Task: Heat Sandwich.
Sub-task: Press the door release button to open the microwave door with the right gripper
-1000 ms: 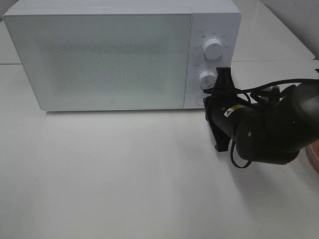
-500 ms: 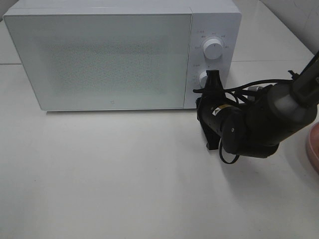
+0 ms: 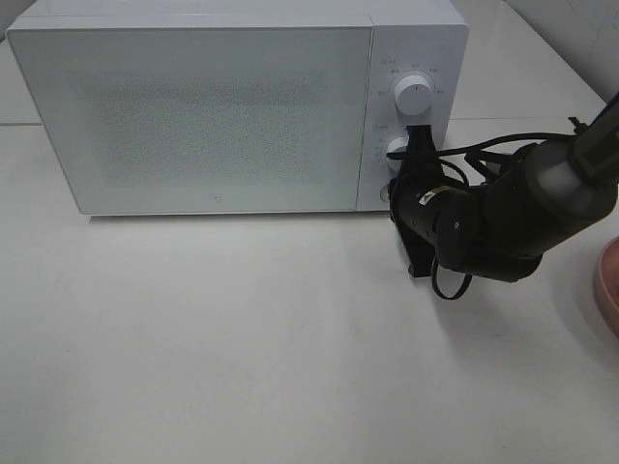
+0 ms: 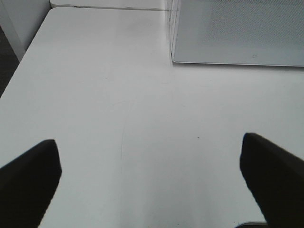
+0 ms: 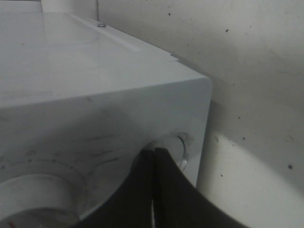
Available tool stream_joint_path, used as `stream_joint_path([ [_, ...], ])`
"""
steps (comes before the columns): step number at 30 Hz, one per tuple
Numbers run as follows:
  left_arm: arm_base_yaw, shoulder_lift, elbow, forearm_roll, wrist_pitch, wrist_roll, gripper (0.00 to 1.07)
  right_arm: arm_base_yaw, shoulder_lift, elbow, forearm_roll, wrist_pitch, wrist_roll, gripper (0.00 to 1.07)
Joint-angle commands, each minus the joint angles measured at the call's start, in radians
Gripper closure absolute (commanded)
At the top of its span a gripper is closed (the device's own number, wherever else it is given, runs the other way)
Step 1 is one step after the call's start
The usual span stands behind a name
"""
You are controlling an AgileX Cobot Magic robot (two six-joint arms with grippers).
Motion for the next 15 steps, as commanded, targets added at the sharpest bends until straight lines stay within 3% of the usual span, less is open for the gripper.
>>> stream_joint_path([
  [1, 0.0, -0.019, 0.0, -0.004, -0.01, -0.006, 0.09, -0.011, -0.003, -0.017, -0.007, -0.031, -0.016, 1.07],
  [15, 0.0, -0.019, 0.0, -0.004, -0.01, -0.006, 0.09, -0.009, 0.017, -0.055, -0.01, -0.128, 0.006, 1.07],
])
